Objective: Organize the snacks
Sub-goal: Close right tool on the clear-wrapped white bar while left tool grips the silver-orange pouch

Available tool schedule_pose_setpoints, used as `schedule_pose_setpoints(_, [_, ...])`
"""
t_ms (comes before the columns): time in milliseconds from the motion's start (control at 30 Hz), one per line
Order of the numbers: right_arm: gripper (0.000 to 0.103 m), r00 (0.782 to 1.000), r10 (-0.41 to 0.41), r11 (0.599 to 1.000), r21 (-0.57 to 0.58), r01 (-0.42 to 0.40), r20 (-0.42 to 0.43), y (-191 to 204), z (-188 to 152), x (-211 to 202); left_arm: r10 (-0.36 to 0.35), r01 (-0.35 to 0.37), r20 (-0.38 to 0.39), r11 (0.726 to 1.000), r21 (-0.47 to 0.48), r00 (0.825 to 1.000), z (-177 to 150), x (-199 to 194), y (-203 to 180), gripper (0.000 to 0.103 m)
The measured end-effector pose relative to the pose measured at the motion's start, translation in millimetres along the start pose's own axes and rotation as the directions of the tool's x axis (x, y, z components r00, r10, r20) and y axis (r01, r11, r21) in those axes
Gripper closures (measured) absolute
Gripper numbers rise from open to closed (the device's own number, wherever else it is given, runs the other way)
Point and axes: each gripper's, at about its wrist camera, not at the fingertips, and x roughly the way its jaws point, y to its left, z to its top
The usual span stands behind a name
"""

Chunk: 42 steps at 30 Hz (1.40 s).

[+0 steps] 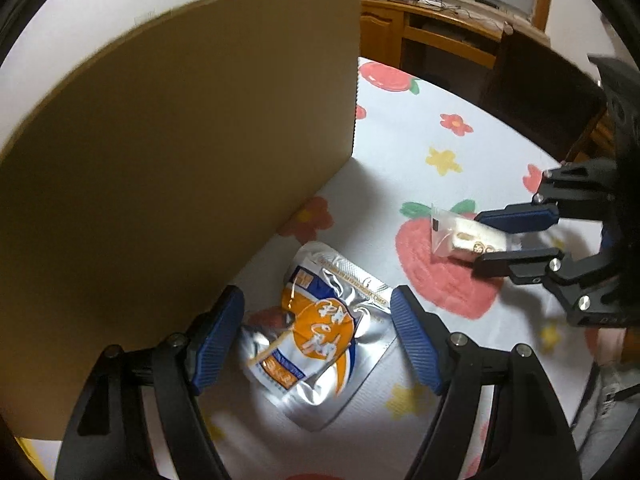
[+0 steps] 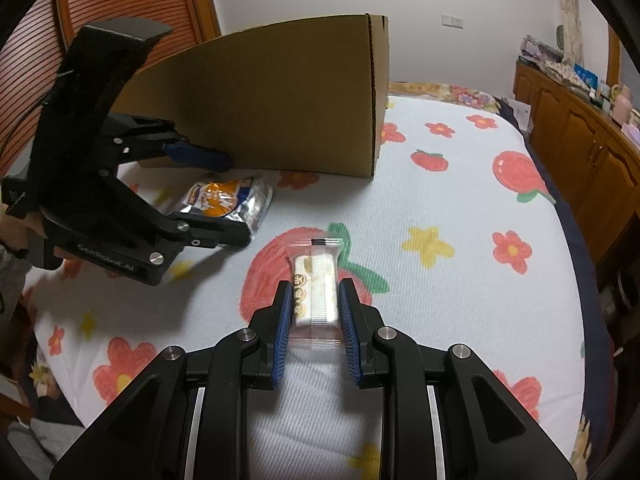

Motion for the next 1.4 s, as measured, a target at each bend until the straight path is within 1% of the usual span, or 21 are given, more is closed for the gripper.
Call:
schedule_pose_setpoints(33, [0.080,1.000,0.002,1.000,0.001,-0.002,0.000,0,0,0,-0.018,0.018,-0.008,1.000,-0.020,1.000,0,1,3,0.027])
schedule_pose_setpoints(67, [0.080,1.000,0.003,1.000,0.001,-0.003,0.001,0,0,0,-0.027,0.027,-0.008,0.999,-0.029,1.000,-2,0,5,0.029])
schedule_pose_setpoints(100, [0.080,1.000,0.004,1.000,0.001,-0.004,0.001,-1,0,0,-0.027,0.027,-0.011,0.999,-0.025,1.000,-4,-2,5,0.031])
schedule_pose_setpoints(167, [0.080,1.000,0.005,1.000,0.002,-0.005,0.001,-1,0,0,-0.031,0.031,-0.016,0.999,-0.019,0.999,-7,-5,2,0.039])
schedule_pose_setpoints(200, [0.080,1.000,0.003,1.000,0.001,-0.003,0.001,-1,0,0,-0.028,0.027,-0.026,0.999,-0.019,0.999,-10,-8,1,0.040])
schedule_pose_setpoints(300, [0.080,1.000,0.004,1.000,0.002,-0.004,0.001,-1,0,0,-0.028,0.027,-0.039,0.999,-0.024,0.999,-18,-14,-5,0.039])
schedule_pose_setpoints(400, [0.080,1.000,0.004,1.000,0.002,-0.004,0.000,-1,0,0,-0.018,0.018,-0.048,1.000,-0.006,0.999,-23,-15,-14,0.037])
schedule_pose_setpoints(533, [0.080,1.000,0.004,1.000,0.002,-0.004,0.000,-1,0,0,-0.025,0.025,-0.055,1.000,-0.004,0.998,-30,-19,-20,0.034])
schedule_pose_setpoints(633, [0.080,1.000,0.003,1.000,0.001,-0.003,0.000,-1,0,0,-0.023,0.023,-0.048,1.000,-0.008,0.999,-34,-21,-23,0.035])
schedule_pose_setpoints(667, [0.080,1.000,0.004,1.000,0.001,-0.004,0.000,-1,0,0,-0.023,0.023,-0.045,1.000,-0.012,0.999,-35,-22,-24,0.037])
schedule_pose_setpoints(700, [0.080,1.000,0.004,1.000,0.002,-0.004,0.000,-1,0,0,-0.022,0.021,-0.040,1.000,-0.018,0.999,-37,-23,-25,0.040])
schedule_pose_setpoints(767, [0.080,1.000,0.004,1.000,0.002,-0.004,0.000,-1,0,0,-0.011,0.010,-0.015,0.999,-0.031,1.000,-40,-27,-27,0.061])
schedule_pose_setpoints(800, [0.080,1.000,0.004,1.000,0.002,-0.004,0.000,0,0,0,-0.010,0.010,-0.003,0.999,-0.044,1.000,-44,-31,-25,0.063])
schedule_pose_setpoints(867, [0.080,1.000,0.004,1.000,0.001,-0.004,0.000,-1,0,0,-0.009,0.010,0.010,0.997,-0.079,1.000,-51,-34,-23,0.064])
schedule_pose_setpoints(967, [0.080,1.000,0.004,1.000,0.001,-0.004,0.000,0,1,0,0.009,-0.006,0.040,0.995,-0.095,0.999,-62,-39,-26,0.065])
schedule_pose_setpoints(1067, [0.080,1.000,0.002,1.000,-0.004,-0.002,-0.002,0,1,2,0.028,-0.020,0.066,0.993,-0.116,0.997,-65,-38,-30,0.066])
schedule_pose_setpoints(1200, [0.080,1.000,0.000,1.000,-0.007,0.000,-0.003,0,1,2,0.074,-0.057,0.121,0.989,-0.139,0.990,-75,-49,-32,0.067])
schedule_pose_setpoints(1400, [0.080,1.000,-0.023,0.999,-0.027,0.023,-0.007,5,1,1,0.105,-0.074,0.173,0.981,-0.180,0.979,-82,-56,-26,0.067])
